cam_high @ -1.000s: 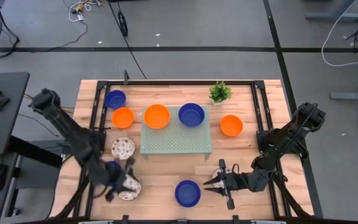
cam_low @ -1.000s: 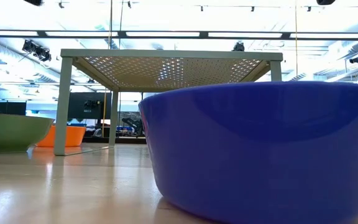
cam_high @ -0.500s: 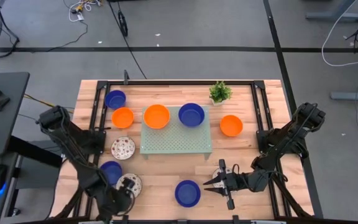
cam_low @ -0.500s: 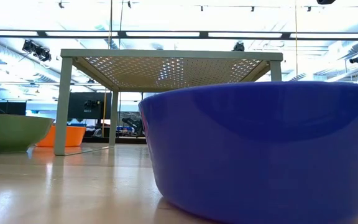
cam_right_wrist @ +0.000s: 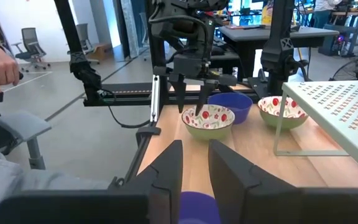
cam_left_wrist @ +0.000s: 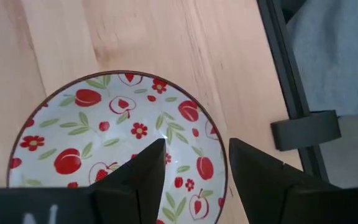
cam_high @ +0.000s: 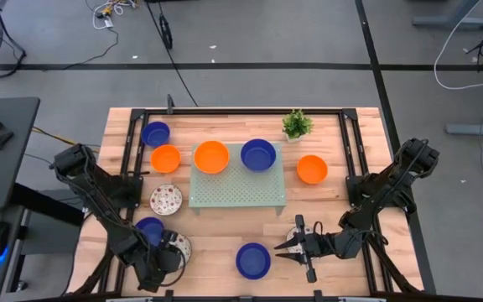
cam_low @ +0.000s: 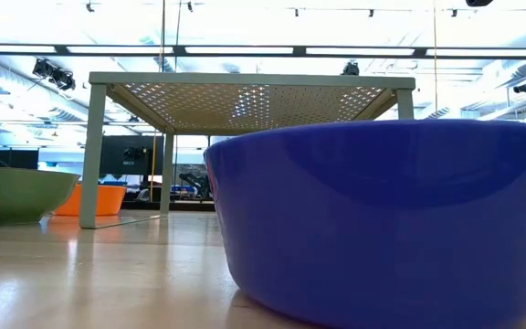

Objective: Pick & Place Mini bowls
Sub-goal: Put the white patterned bowl on the shelf

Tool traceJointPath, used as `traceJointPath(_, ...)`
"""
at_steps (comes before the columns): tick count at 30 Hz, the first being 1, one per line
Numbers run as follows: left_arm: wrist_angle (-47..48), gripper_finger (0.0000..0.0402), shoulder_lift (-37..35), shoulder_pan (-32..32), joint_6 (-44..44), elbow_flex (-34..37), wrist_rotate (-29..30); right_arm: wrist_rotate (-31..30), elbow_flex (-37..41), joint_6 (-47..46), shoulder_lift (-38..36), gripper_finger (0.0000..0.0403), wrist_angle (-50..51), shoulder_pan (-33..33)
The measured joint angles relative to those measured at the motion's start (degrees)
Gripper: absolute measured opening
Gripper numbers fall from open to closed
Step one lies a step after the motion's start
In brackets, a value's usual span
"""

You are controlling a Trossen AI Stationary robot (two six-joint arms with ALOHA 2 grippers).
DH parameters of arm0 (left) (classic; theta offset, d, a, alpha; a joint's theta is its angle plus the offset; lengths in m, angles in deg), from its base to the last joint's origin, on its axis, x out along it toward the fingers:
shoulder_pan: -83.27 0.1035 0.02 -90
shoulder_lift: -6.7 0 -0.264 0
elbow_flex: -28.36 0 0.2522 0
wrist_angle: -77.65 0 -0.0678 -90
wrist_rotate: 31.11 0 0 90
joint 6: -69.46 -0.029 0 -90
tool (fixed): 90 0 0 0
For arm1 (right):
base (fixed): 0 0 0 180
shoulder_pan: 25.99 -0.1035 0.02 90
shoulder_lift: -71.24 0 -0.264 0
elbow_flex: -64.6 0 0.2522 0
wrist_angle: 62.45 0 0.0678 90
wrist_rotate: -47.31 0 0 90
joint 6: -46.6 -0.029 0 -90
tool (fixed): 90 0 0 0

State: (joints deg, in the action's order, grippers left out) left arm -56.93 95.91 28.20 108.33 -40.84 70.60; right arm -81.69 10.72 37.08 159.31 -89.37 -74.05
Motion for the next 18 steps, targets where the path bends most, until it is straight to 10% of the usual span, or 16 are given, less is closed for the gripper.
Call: traceJointPath(18,-0.07,0.0181,3.8,3.54,5.94,0.04,-4.46,0.0,0.0,-0.02,0.0,0.0081,0.26,0.0)
